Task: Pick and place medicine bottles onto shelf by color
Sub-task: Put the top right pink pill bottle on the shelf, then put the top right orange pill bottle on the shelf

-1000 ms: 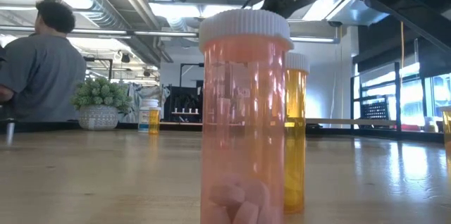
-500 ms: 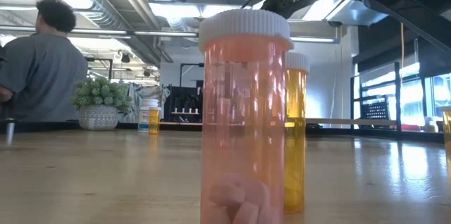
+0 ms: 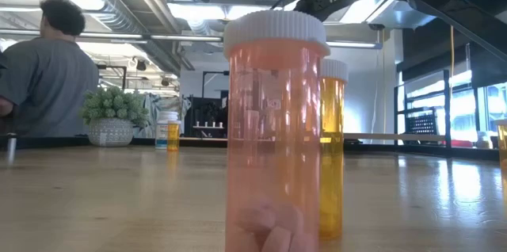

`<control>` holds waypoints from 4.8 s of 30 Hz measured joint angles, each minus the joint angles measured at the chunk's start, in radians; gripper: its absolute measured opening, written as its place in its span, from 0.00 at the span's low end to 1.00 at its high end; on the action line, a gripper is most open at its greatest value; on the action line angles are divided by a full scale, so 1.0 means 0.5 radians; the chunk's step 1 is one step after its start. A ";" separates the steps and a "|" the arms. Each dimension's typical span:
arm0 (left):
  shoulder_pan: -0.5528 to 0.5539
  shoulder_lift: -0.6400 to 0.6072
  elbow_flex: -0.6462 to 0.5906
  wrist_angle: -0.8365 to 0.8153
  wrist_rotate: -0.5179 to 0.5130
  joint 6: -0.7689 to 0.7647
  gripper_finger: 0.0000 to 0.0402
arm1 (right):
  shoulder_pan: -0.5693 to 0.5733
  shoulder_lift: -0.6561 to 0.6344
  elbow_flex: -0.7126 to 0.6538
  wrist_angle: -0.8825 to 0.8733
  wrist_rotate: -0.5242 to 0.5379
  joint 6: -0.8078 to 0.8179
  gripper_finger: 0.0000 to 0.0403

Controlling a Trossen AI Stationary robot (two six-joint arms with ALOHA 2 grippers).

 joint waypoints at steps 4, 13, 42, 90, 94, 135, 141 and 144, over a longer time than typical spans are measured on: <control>-0.001 0.000 0.000 -0.001 0.000 0.000 0.47 | 0.000 -0.002 -0.045 0.014 0.000 -0.031 0.28; 0.000 0.000 0.000 -0.001 0.000 0.000 0.47 | 0.000 -0.014 -0.159 0.077 -0.001 -0.030 0.28; 0.000 0.000 0.000 -0.001 0.000 0.000 0.47 | -0.005 0.007 -0.139 0.183 0.000 0.032 0.43; 0.000 -0.001 0.000 -0.027 -0.002 0.001 0.47 | -0.047 -0.143 -0.134 0.139 -0.143 0.078 0.49; 0.000 -0.001 0.000 -0.106 -0.040 -0.002 0.47 | -0.047 -0.221 -0.134 0.136 -0.143 0.077 0.49; -0.585 -1.466 -1.973 1.180 -0.448 -1.147 0.47 | 0.290 -1.160 -0.135 0.376 -0.141 -0.138 0.49; -0.708 -1.574 -2.424 1.483 -0.582 -1.392 0.47 | 0.290 -1.160 -0.136 0.374 -0.143 -0.131 0.49; -0.762 -1.581 -2.605 1.545 -0.644 -1.532 0.47 | 0.290 -1.162 -0.136 0.375 -0.143 -0.128 0.49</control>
